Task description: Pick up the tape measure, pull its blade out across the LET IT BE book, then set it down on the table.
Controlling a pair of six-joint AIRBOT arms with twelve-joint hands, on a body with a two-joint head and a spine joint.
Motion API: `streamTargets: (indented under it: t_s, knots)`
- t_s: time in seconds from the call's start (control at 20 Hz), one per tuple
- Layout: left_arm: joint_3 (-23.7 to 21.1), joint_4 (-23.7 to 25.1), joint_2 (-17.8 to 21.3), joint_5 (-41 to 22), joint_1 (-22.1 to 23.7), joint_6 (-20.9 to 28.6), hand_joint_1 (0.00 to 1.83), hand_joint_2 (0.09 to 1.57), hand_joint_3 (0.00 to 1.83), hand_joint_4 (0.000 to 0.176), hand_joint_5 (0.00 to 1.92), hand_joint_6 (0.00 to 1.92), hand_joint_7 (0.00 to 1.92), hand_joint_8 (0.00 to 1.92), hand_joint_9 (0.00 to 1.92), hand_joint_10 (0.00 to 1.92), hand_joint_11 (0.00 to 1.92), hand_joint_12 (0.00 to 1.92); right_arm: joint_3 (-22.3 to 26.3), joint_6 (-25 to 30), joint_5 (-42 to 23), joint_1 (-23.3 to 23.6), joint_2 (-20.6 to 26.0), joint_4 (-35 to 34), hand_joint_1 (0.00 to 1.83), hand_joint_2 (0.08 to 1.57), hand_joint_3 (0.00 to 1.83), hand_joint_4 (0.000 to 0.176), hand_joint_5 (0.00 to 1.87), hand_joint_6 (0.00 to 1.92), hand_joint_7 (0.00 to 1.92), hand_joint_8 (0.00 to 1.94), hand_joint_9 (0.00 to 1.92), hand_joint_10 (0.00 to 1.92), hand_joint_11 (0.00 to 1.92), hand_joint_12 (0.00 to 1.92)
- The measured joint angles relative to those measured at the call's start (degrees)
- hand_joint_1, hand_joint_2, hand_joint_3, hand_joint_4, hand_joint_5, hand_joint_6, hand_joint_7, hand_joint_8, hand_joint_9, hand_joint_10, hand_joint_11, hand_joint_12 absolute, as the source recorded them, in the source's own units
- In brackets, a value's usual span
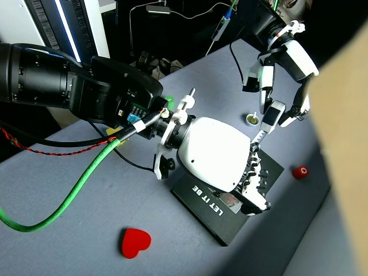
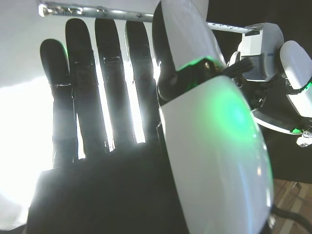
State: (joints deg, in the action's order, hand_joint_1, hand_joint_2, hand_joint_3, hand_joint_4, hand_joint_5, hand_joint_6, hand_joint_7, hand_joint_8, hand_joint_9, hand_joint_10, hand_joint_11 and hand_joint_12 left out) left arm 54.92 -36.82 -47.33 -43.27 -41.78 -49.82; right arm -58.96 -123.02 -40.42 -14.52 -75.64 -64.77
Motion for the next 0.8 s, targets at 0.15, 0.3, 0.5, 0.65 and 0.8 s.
streamTargets:
  t_s: [0.15,0.3,0.5,0.65,0.8]
  knots:
    - [0.0,0.0,0.0,0.0,0.0,0.0,1.39,1.06,0.0,0.0,1.05,0.75,1.15,0.71,0.97,1.09,0.85,0.9,-0.3,0.0,0.1,0.0,0.0,0.0,1.0,1.13,0.0,0.0,0.8,0.01,0.86,0.01,0.8,0.03,0.37,1.2]
    - [0.0,0.0,0.0,0.0,0.0,0.0,1.39,1.06,0.0,0.0,1.05,0.75,1.16,0.71,0.97,1.09,0.85,0.9,-0.3,0.0,0.1,0.0,0.0,0.0,1.0,1.12,0.0,0.0,0.8,0.01,0.86,0.01,0.8,0.03,0.38,1.2]
    - [0.0,0.0,0.0,-0.1,0.0,0.0,1.39,1.06,0.0,0.0,1.05,0.75,1.16,0.71,0.97,1.09,0.85,0.9,-0.3,0.0,0.1,0.0,0.0,0.0,1.0,1.12,0.0,0.0,0.81,0.01,0.86,0.01,0.8,0.03,0.38,1.2]
    - [0.0,0.0,0.0,-0.1,0.0,0.0,1.39,1.06,0.0,0.0,1.04,0.74,1.16,0.71,0.97,1.09,0.86,0.9,-0.4,0.0,0.1,0.0,0.0,0.0,1.15,1.19,0.01,0.0,0.79,1.28,0.92,0.89,0.96,0.12,0.53,1.31]
    - [0.0,0.2,0.0,-0.1,0.1,-0.2,1.39,1.06,0.0,0.0,1.05,0.74,1.16,0.71,0.97,1.1,0.86,0.9,-0.4,0.2,0.3,0.0,0.0,0.0,1.17,1.19,0.0,0.022,0.81,1.29,0.89,1.12,0.81,0.87,0.63,1.47]
